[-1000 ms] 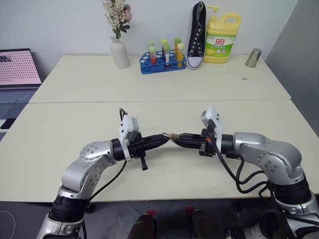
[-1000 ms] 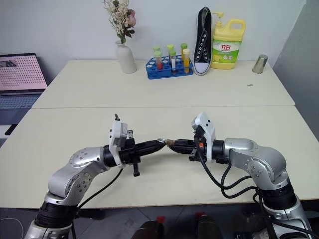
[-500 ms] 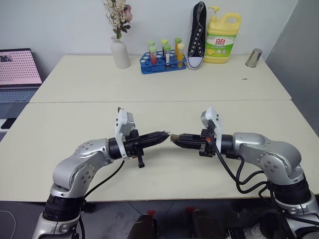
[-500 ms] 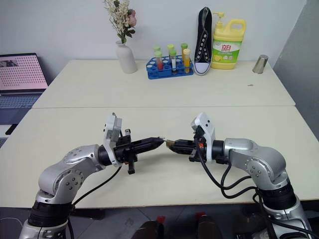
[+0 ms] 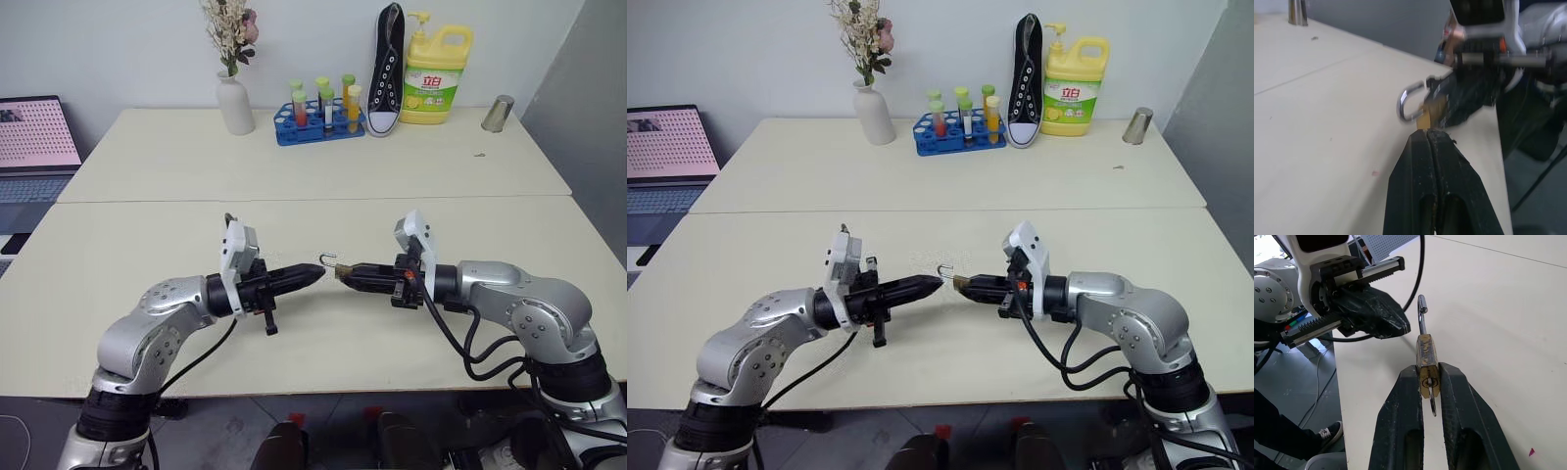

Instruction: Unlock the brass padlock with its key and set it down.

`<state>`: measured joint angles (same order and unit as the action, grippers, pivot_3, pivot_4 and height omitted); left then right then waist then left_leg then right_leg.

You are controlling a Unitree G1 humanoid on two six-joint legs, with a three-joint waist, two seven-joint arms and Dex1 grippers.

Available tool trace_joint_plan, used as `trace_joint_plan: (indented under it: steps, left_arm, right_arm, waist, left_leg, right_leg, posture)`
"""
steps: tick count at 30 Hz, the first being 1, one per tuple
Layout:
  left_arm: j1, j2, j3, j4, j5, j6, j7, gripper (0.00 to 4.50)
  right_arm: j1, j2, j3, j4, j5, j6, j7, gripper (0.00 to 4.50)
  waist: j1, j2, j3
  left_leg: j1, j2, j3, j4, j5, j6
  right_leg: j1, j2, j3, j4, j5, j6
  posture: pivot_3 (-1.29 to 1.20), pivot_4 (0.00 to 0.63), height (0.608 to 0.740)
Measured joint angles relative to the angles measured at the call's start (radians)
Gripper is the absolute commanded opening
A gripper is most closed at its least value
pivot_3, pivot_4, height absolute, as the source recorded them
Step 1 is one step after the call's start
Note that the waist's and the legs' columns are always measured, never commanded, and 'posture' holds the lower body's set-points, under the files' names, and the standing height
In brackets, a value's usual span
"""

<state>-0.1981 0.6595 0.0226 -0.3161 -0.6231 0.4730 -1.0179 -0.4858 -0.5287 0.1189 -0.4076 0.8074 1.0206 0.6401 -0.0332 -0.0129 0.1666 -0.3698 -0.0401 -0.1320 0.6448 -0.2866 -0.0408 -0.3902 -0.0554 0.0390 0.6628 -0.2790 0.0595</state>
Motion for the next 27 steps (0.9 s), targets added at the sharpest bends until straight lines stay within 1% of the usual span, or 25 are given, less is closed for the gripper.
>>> trace_joint_plan:
  steps: [2, 3, 4, 7, 10, 13, 16, 18, 21, 23, 24, 27]
  left_arm:
    - [0.048, 0.087, -0.025, 0.034, 0.157, -0.227, -0.079, 0.00]
    - [0.065, 0.114, -0.038, 0.073, 0.240, -0.357, -0.110, 0.38]
    - [0.072, 0.117, -0.051, 0.120, 0.303, -0.472, -0.129, 0.62]
    - [0.077, 0.089, -0.078, 0.211, 0.383, -0.660, -0.144, 1.52]
    - [0.073, 0.049, -0.078, 0.246, 0.409, -0.759, -0.124, 2.48]
    - [0.071, 0.017, -0.086, 0.245, 0.416, -0.791, -0.098, 3.49]
    - [0.070, 0.013, -0.096, 0.243, 0.426, -0.801, -0.082, 4.44]
    - [0.070, 0.013, -0.096, 0.243, 0.427, -0.804, -0.076, 4.50]
    - [0.068, 0.013, -0.096, 0.237, 0.425, -0.787, -0.058, 4.50]
    - [0.068, 0.012, -0.097, 0.228, 0.425, -0.765, -0.052, 4.50]
    - [0.068, 0.012, -0.097, 0.227, 0.424, -0.755, -0.051, 4.50]
    - [0.067, 0.011, -0.098, 0.221, 0.401, -0.693, -0.041, 4.50]
  right_arm:
    - [-0.007, -0.003, -0.002, 0.031, 0.001, 0.022, 0.000, 0.13]
    - [-0.012, -0.004, -0.003, 0.051, 0.002, 0.039, 0.000, 0.13]
    - [-0.022, -0.004, -0.004, 0.072, 0.003, 0.057, 0.000, 0.13]
    - [-0.053, 0.004, -0.002, 0.115, 0.003, 0.089, 0.003, 0.13]
    - [-0.092, 0.021, 0.010, 0.187, -0.002, 0.116, 0.015, 0.13]
    - [-0.144, 0.046, 0.074, 0.302, -0.052, 0.120, 0.039, 0.13]
    - [-0.170, 0.072, 0.134, 0.406, -0.117, 0.103, 0.068, 0.13]
    - [-0.177, 0.081, 0.151, 0.446, -0.141, 0.093, 0.085, 0.13]
    - [-0.232, 0.118, 0.171, 0.551, -0.198, 0.061, 0.106, 0.13]
    - [-0.260, 0.123, 0.180, 0.604, -0.236, 0.038, 0.127, 0.86]
    - [-0.269, 0.121, 0.182, 0.626, -0.250, 0.033, 0.137, 1.15]
    - [-0.275, 0.103, 0.196, 0.649, -0.291, 0.017, 0.168, 2.27]
  waist:
    - [0.001, 0.001, 0.000]
    - [0.003, 0.001, 0.000]
    - [0.005, 0.002, 0.001]
    - [0.007, 0.002, 0.001]
    - [0.007, 0.002, 0.001]
    - [0.003, 0.002, 0.001]
    - [0.001, 0.002, 0.001]
    - [0.001, 0.002, 0.001]
    - [-0.002, 0.002, 0.001]
    - [-0.002, 0.002, 0.001]
    - [-0.002, 0.002, 0.001]
    - [0.000, 0.002, 0.001]
  left_leg:
    - [0.001, 0.000, 0.001, -0.001, 0.000, 0.000]
    - [0.001, 0.000, 0.001, -0.001, 0.000, 0.000]
    - [0.001, 0.000, 0.001, -0.001, 0.000, 0.000]
    - [-0.001, 0.001, 0.000, 0.000, 0.000, 0.000]
    - [-0.001, 0.001, 0.000, 0.000, 0.000, 0.000]
    - [-0.001, 0.000, 0.000, 0.000, 0.000, 0.000]
    - [-0.001, 0.000, 0.000, 0.000, 0.000, 0.000]
    - [-0.001, 0.000, 0.000, 0.000, 0.000, 0.000]
    - [-0.001, 0.000, 0.001, 0.000, 0.000, 0.000]
    - [-0.001, 0.000, 0.000, 0.000, 0.000, 0.000]
    - [-0.001, 0.000, 0.000, 0.000, 0.000, 0.000]
    - [-0.002, 0.000, 0.000, 0.000, 0.000, 0.000]
  right_leg:
    - [0.000, 0.000, 0.001, 0.000, 0.000, 0.000]
    - [0.000, 0.000, 0.001, -0.001, 0.000, 0.000]
    - [0.001, -0.001, 0.001, -0.001, 0.000, -0.001]
    - [0.000, -0.001, 0.000, -0.002, 0.000, 0.000]
    - [0.000, -0.002, 0.000, -0.002, 0.000, 0.000]
    - [0.000, -0.002, 0.000, -0.002, 0.000, 0.000]
    - [-0.001, -0.001, 0.000, -0.001, 0.000, 0.000]
    - [-0.001, -0.001, 0.000, 0.000, 0.000, 0.000]
    - [-0.002, -0.001, 0.001, 0.001, 0.000, 0.000]
    - [-0.002, 0.000, 0.000, 0.001, 0.000, 0.000]
    - [-0.002, 0.000, 0.000, 0.000, 0.000, 0.000]
    - [-0.003, -0.001, 0.000, 0.000, 0.000, 0.000]
  posture:
    - [0.00, 0.150, 0.740]
    - [0.00, 0.150, 0.740]
    - [0.00, 0.150, 0.740]
    - [0.00, 0.150, 0.740]
    - [0.00, 0.150, 0.740]
    - [0.00, 0.150, 0.740]
    - [0.00, 0.150, 0.740]
    - [0.00, 0.150, 0.740]
    - [0.00, 0.150, 0.740]
    - [0.00, 0.150, 0.740]
    - [0.00, 0.150, 0.740]
    - [0.00, 0.150, 0.740]
